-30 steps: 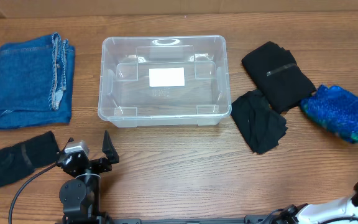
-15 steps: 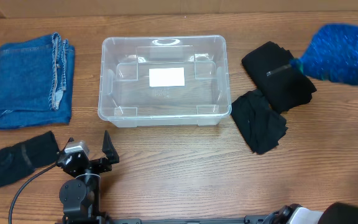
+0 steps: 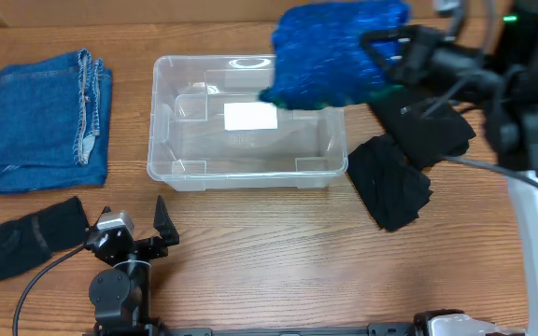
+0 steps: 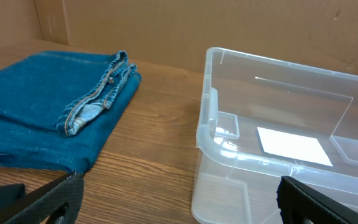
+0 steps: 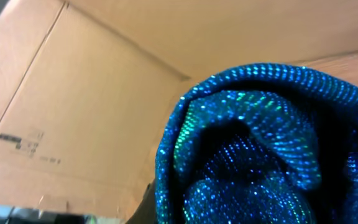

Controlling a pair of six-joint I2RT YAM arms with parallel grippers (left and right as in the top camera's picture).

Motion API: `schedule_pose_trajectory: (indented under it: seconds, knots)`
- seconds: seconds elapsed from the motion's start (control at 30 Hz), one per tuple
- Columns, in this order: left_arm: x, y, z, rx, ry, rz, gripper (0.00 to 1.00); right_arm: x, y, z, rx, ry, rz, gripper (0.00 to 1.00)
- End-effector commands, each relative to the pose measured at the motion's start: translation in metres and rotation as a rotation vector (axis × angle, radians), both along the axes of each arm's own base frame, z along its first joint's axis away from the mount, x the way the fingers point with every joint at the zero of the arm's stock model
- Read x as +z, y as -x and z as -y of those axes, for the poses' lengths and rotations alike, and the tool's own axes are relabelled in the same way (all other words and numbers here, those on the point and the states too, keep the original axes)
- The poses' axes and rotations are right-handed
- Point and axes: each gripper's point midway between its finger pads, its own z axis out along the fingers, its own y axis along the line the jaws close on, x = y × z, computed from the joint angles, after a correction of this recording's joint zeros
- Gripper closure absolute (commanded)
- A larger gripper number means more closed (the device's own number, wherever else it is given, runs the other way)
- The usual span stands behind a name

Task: Pack container
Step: 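Lift the blue cloth and carry it over the clear container, then lower the blue cloth into the container and open the right gripper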

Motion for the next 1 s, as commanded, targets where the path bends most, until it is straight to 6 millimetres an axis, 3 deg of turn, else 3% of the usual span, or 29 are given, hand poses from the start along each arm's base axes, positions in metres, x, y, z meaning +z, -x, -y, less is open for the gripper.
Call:
schedule_pose_trajectory:
  seconds: [0.0,0.13,0.27,0.5,0.7,0.97]
  knots:
    - [0.002,0.001,-0.004,0.019,-0.022,0.007,0.00,-0.012,-0.017,-0.038,-0.033,0.029,-0.020,0.96]
    - [0.002,0.001,-0.004,0.019,-0.022,0.007,0.00,-0.057,-0.041,-0.085,-0.022,0.064,-0.104,0.96]
    - [0.002,0.001,-0.004,0.019,-0.022,0.007,0.00,-0.098,-0.059,-0.117,-0.011,0.086,-0.165,0.96]
    - [0.002,0.001,-0.004,0.019,-0.022,0.007,0.00,-0.157,-0.069,-0.148,0.005,0.163,-0.241,0.96]
    - [0.002,0.001,-0.004,0.019,-0.022,0.007,0.00,-0.181,-0.078,-0.168,-0.017,0.201,-0.222,0.96]
    - [0.002,0.001,-0.004,0.019,-0.022,0.007,0.00,-0.230,-0.094,-0.193,0.008,0.213,-0.238,0.96]
